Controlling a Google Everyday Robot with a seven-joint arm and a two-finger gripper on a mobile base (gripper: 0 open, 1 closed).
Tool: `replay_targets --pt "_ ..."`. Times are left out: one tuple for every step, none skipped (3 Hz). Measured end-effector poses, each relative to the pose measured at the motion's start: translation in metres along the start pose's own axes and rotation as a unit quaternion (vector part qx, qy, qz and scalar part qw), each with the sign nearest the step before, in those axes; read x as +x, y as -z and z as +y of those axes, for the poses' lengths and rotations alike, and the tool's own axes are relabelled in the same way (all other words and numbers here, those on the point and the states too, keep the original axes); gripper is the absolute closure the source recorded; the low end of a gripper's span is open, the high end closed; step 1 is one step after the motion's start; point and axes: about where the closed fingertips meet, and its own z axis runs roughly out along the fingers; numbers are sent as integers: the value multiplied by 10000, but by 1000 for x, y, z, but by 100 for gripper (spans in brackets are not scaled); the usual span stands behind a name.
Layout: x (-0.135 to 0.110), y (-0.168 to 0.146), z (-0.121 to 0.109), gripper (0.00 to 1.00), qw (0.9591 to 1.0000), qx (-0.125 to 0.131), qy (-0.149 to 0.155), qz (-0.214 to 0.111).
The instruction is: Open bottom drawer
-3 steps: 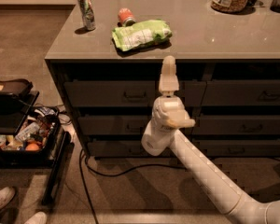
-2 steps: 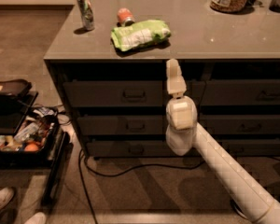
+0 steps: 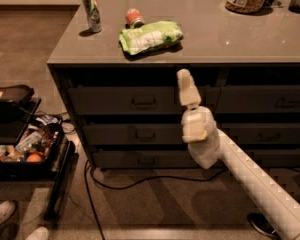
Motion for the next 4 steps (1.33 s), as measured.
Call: replay_targets --pt "11 7 1 0 9868 127 671 1468" --pt "24 23 2 0 9450 209 1335 2980" --pt "27 18 2 0 9405 156 1378 3101" --pt "27 18 2 0 9409 156 1373 3092"
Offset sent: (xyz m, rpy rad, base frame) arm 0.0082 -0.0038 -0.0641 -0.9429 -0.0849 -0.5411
